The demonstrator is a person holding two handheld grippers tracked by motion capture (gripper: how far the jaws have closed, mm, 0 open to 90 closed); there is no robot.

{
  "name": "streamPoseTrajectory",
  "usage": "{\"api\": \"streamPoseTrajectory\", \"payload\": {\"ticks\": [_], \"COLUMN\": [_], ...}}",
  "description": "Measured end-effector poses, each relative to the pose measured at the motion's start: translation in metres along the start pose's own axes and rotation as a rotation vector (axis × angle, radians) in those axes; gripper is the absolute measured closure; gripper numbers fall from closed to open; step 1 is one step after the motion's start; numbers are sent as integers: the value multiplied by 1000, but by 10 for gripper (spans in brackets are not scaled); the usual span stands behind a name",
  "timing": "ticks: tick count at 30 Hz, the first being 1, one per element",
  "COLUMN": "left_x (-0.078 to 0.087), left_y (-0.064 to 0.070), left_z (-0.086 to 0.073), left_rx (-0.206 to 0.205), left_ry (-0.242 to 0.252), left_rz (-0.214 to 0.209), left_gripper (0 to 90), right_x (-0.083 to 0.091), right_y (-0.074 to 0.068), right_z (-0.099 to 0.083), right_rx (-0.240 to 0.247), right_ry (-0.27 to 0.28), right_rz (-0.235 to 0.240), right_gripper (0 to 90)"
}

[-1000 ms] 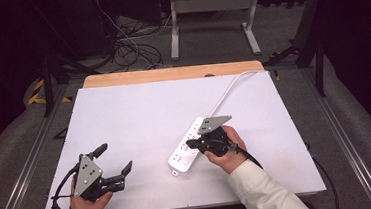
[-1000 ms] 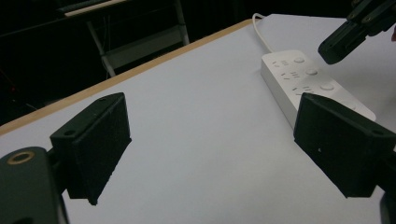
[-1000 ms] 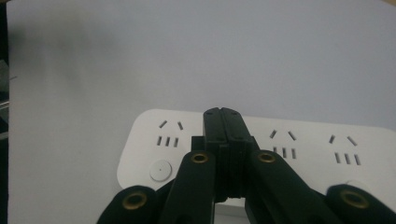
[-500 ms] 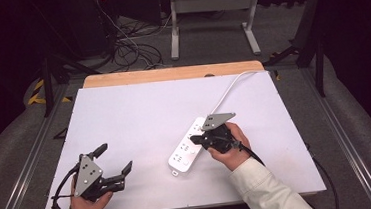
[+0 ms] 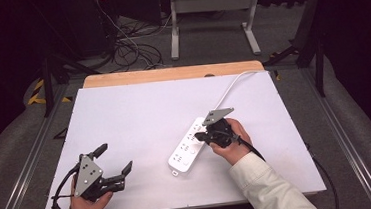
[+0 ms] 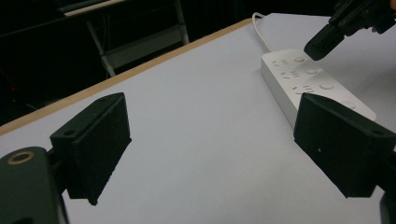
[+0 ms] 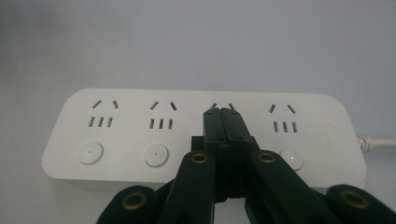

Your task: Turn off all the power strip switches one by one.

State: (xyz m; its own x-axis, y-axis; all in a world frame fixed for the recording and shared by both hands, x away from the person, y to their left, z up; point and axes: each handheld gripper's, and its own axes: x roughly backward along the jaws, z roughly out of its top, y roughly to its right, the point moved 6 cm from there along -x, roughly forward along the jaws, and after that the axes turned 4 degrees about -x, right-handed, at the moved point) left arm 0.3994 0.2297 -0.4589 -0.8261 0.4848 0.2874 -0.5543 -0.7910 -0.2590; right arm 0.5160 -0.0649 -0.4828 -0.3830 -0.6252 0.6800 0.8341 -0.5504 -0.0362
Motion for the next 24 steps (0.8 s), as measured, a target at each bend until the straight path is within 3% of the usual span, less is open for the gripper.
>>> {"api": "streamPoseTrajectory", "payload": {"ticks": [24], "left_x": [0], "left_y": [0], "left_z": [0], "left_rx": [1], "left_ry": [-3], "left_rz": [0], "left_gripper": [111], "right_x": [-10], "right_y": [2], "right_z": [-7], "right_rx": [6], "right_ry": [-64], "right_rz": [-21], "right_gripper": [900]}}
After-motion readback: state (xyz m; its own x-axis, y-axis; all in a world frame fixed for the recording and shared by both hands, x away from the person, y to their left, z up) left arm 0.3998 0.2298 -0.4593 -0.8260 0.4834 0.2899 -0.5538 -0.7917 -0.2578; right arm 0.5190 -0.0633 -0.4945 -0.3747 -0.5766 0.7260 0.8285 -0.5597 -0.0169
